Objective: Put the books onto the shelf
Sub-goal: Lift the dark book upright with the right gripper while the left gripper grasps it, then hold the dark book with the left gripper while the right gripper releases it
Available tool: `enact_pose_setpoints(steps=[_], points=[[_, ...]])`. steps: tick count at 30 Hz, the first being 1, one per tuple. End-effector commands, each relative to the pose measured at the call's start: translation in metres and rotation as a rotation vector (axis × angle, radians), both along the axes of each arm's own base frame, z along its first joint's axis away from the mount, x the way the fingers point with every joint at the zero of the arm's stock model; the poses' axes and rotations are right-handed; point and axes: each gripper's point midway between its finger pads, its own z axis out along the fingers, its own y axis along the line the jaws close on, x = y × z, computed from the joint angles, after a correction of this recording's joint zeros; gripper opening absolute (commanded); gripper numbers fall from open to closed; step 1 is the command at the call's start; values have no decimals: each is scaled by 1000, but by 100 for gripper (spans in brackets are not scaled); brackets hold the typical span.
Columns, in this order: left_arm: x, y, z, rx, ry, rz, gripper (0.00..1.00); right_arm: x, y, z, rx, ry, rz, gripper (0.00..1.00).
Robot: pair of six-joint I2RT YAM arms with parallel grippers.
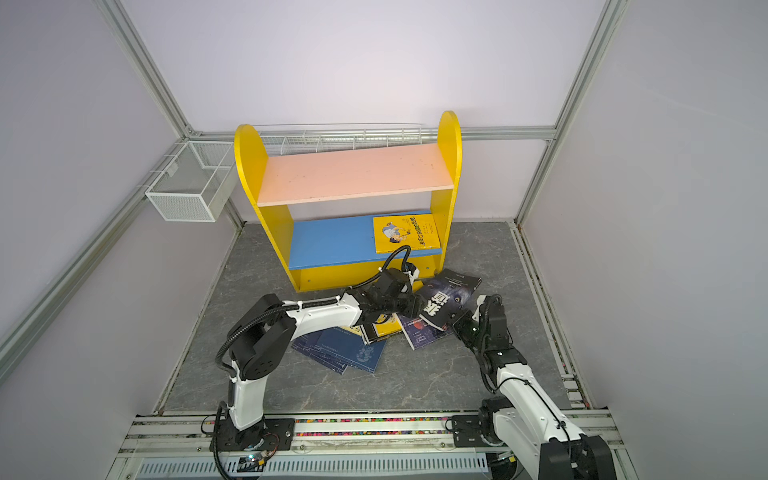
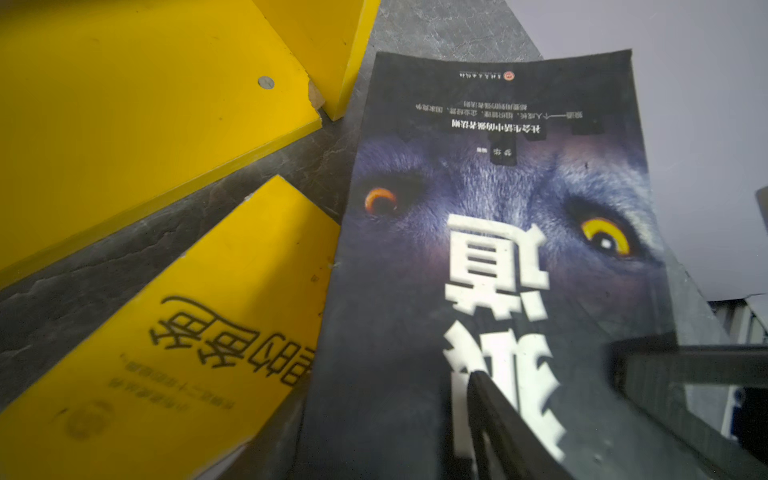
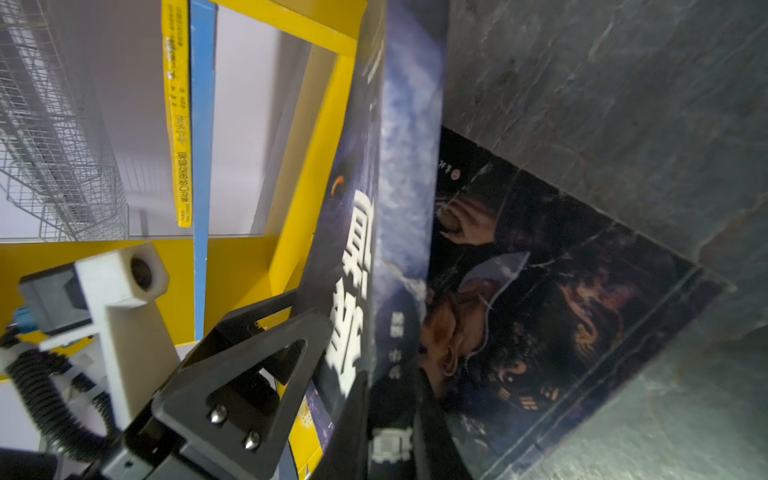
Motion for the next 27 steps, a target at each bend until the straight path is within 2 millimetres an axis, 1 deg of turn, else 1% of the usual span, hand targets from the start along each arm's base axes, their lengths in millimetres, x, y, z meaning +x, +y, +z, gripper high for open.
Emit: enact_pose_setpoints(steps=[1,4,6,8,11,13,16,20,23,27], points=[[-1,32,-4,-21,120,69,67,6,7,45,20,-157,32,7],[7,46,38,-113,84,103,75,4,5,73,31,-237,21,6],[5,50,61,-165,75,97,79,2,4,89,49,-283,13,6],[0,52,78,-214,77,77,83,1,4,105,72,-329,3,6],[-15,45,97,-304,110,7,88,2,3,124,108,-392,-14,6],[-28,37,106,-381,157,-62,91,3,3,137,130,-437,-23,6],[-42,27,114,-477,202,-143,94,6,4,154,143,-494,-36,6],[-51,20,126,-528,207,-225,98,12,5,169,147,-544,-48,6],[-57,13,135,-568,228,-291,100,17,5,178,153,-574,-55,6],[-59,6,136,-580,252,-321,99,22,3,194,174,-620,-74,6]])
